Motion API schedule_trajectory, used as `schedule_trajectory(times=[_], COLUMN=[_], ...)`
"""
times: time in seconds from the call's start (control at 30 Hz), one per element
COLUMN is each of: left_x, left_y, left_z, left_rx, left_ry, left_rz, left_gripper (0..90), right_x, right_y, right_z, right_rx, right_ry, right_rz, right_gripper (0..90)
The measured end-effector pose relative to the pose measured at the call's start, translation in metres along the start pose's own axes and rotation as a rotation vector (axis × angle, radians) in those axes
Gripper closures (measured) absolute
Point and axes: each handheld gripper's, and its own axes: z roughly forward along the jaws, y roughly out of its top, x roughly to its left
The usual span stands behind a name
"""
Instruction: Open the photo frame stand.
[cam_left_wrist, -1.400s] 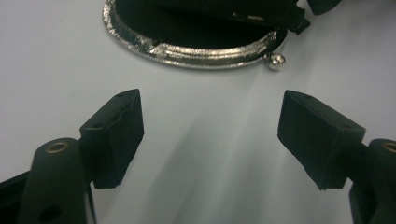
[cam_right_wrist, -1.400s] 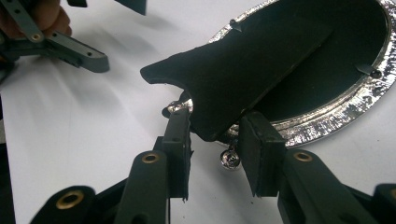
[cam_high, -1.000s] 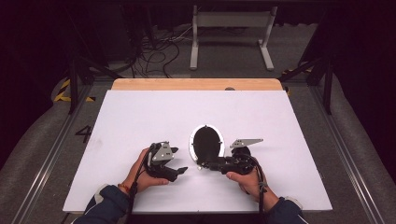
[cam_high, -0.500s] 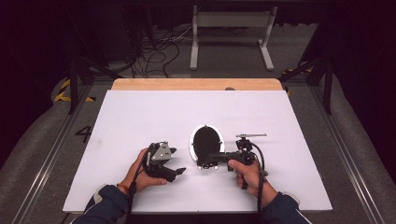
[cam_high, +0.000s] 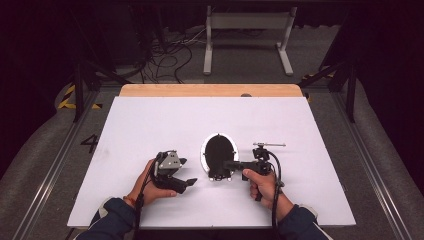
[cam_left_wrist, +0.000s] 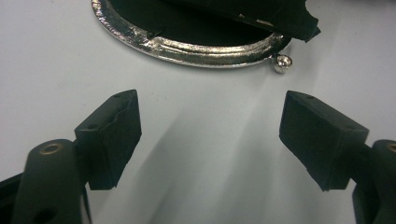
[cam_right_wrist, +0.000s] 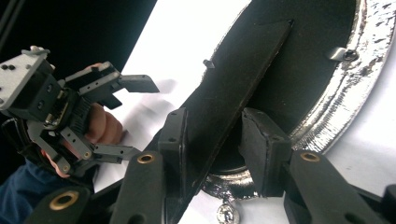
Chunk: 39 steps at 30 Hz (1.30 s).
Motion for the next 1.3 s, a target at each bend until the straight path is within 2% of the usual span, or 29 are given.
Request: schedule_trajectory(times=[0.13,0.3,0.37,0.57,0.7,0.97,1.07,1.27,1.3], left_x=[0.0,0.002,0.004,0.007,0.011,0.018,0.02,0.026,0.026], left_y=[0.001,0.002,0.003,0.006,0.008,0.012,0.012,0.012,0.011], left_z=[0.0,0.0,0.001,0.004,0.008,0.013,0.012,0.004,0.004], left_rx=[-0.003,-0.009,-0.015,-0.005,0.005,0.0,-0.011,-0.031,-0.036], left_ry=[-0.003,-0.006,-0.015,-0.034,-0.028,-0.017,-0.02,-0.012,-0.018], left_rz=[-0.005,-0.02,-0.04,-0.049,-0.046,-0.058,-0.081,-0.074,-0.094], left_gripper=[21.5,21.7,21.8,20.5,19.6,19.5,19.3,19.0,19.0], right_x=[0.003,0.003,0.004,0.006,0.006,0.007,0.007,0.009,0.009], right_y=[-0.001,-0.002,-0.002,-0.002,-0.002,-0.002,-0.001,0.0,0.0], right_z=[0.003,0.004,0.004,0.002,0.002,0.003,0.003,0.002,0.001], right_rx=[0.001,0.004,0.006,0.022,0.018,0.023,0.028,0.044,0.046], right_ry=[0.003,-0.001,-0.006,-0.022,-0.018,-0.019,-0.013,-0.018,-0.018], right_rz=[0.009,-0.01,-0.018,-0.045,-0.043,-0.071,-0.076,-0.122,-0.125], right_gripper=[62.0,63.0,63.3,63.7,63.7,63.7,63.7,63.8,63.8])
